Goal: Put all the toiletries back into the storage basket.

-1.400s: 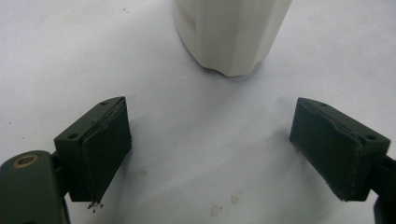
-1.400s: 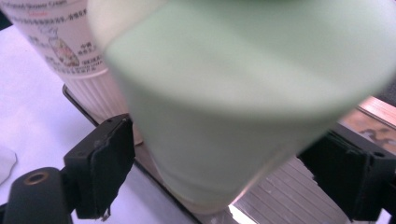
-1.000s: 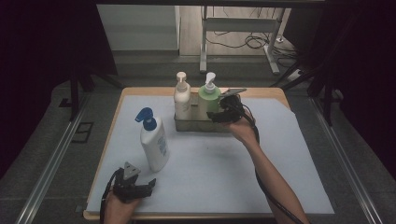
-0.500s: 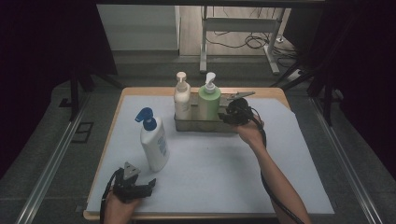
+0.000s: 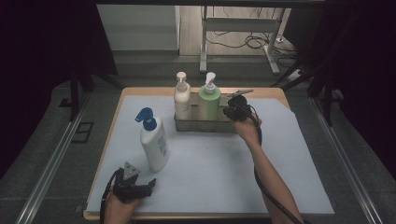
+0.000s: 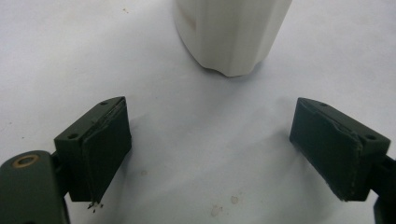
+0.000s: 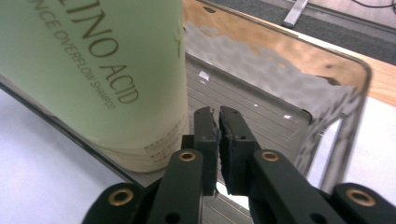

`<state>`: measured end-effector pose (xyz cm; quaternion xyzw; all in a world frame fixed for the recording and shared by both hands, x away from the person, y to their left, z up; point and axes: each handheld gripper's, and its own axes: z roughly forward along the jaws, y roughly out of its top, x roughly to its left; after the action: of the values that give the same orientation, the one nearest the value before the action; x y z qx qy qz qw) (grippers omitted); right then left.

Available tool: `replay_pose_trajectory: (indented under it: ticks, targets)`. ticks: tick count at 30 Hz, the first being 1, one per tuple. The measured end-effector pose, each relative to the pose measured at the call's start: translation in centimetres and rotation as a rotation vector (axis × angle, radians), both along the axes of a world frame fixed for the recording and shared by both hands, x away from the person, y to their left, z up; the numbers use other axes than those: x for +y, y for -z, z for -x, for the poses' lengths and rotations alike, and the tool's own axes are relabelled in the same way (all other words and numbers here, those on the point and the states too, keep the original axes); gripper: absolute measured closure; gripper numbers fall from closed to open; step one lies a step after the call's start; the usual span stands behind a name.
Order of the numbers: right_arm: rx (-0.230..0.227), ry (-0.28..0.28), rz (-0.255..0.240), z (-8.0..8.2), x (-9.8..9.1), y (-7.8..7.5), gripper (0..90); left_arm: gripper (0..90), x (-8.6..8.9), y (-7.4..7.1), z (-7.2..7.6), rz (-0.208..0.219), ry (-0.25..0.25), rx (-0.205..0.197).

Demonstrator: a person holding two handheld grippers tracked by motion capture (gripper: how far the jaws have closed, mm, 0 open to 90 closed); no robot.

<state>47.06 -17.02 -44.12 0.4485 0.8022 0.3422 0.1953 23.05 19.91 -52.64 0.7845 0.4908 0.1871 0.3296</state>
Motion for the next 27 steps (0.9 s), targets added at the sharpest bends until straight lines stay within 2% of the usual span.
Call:
replay_pose_trajectory:
  ticks: [4, 9, 14, 23, 27]
  targets:
    - [-0.01, 0.006, 0.013, -0.3, 0.7, 0.3, 88.8, 12.2, 0.0, 0.0, 0.0, 0.0, 0.0, 0.0]
    - [-0.018, 0.018, -0.009, -0.8, 0.9, 0.4, 89.6, 12.2, 0.0, 0.0, 0.0, 0.0, 0.0, 0.0]
    - [-0.002, 0.008, -0.033, -1.0, 1.2, 0.5, 89.8, 12.2, 0.0, 0.0, 0.0, 0.0, 0.0, 0.0]
    - [0.026, 0.005, -0.033, -1.1, 1.5, 1.4, 89.9, 12.2, 0.0, 0.0, 0.0, 0.0, 0.0, 0.0]
    - [0.031, -0.015, -0.037, -1.1, 2.0, 1.4, 89.8, 12.2, 0.0, 0.0, 0.0, 0.001, 0.0, 0.0]
